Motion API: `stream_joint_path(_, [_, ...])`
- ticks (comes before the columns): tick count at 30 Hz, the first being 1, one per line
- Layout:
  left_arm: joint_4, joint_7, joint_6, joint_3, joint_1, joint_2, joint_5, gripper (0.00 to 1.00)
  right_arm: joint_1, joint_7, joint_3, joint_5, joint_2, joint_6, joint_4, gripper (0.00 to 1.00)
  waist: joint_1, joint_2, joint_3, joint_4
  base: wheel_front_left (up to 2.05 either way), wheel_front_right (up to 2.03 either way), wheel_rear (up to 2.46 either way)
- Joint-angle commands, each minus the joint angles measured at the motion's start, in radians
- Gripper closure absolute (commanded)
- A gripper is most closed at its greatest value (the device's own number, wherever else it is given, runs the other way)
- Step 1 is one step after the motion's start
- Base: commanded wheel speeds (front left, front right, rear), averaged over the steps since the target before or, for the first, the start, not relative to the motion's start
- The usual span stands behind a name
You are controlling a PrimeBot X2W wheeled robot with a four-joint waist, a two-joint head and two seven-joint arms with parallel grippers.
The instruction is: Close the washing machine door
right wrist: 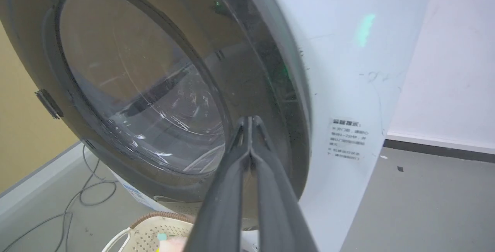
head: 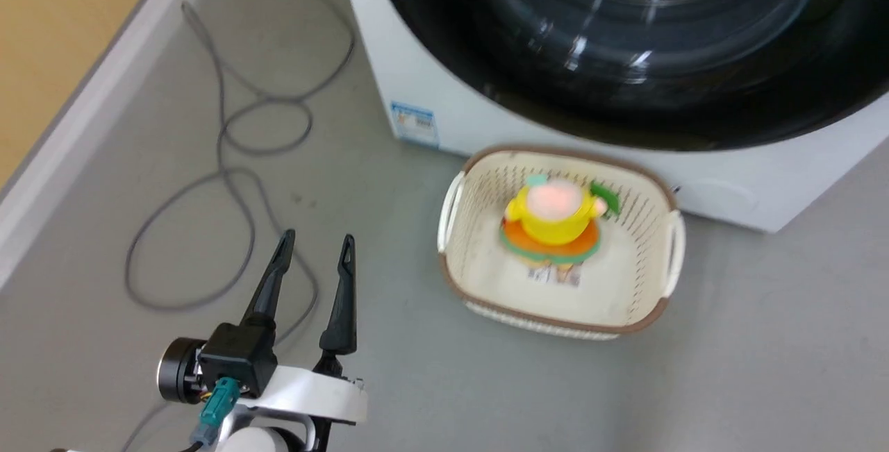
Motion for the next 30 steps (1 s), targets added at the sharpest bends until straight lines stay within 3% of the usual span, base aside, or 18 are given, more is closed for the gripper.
stream_joint_path(1, [0.001, -0.004, -0.005, 0.007, 0.013, -0.001, -0.004, 0.00, 0.038, -0.016, 0.007, 0.016, 0.015, -0.001, -0.015, 1.00, 0.0000, 0.0000, -0.054, -0.035, 0.00, 0.00, 0.00])
stream_joint_path(6, [0.010, -0.004, -0.007, 0.022, 0.048, -0.001, -0.012, 0.00, 0.175, -0.054, 0.025, 0.025, 0.068, -0.001, -0.102, 1.00, 0.0000, 0.0000, -0.134, -0.082, 0.00, 0.00, 0.00])
stream_joint_path(14, [0.035, -0.004, -0.013, 0.041, 0.086, -0.001, -0.010, 0.00, 0.387, -0.064, -0.028, -0.087, 0.151, -0.001, -0.278, 1.00, 0.0000, 0.0000, -0.195, -0.141, 0.00, 0.00, 0.00])
stream_joint_path(21, [0.074, -0.004, -0.023, 0.048, 0.117, -0.001, -0.008, 0.00, 0.621, -0.065, -0.199, -0.258, 0.295, -0.001, -0.460, 1.00, 0.0000, 0.0000, -0.237, -0.174, 0.00, 0.00, 0.00])
stream_joint_path(26, [0.094, -0.004, -0.029, 0.045, 0.132, -0.001, -0.004, 0.00, 0.743, -0.048, -0.265, -0.357, 0.395, -0.001, -0.552, 1.00, 0.0000, 0.0000, -0.252, -0.181, 0.00, 0.00, 0.00])
stream_joint_path(30, [0.100, -0.004, -0.030, 0.043, 0.142, -0.001, -0.002, 0.00, 0.789, -0.040, -0.286, -0.395, 0.434, -0.001, -0.580, 1.00, 0.0000, 0.0000, -0.259, -0.182, 0.00, 0.00, 0.00])
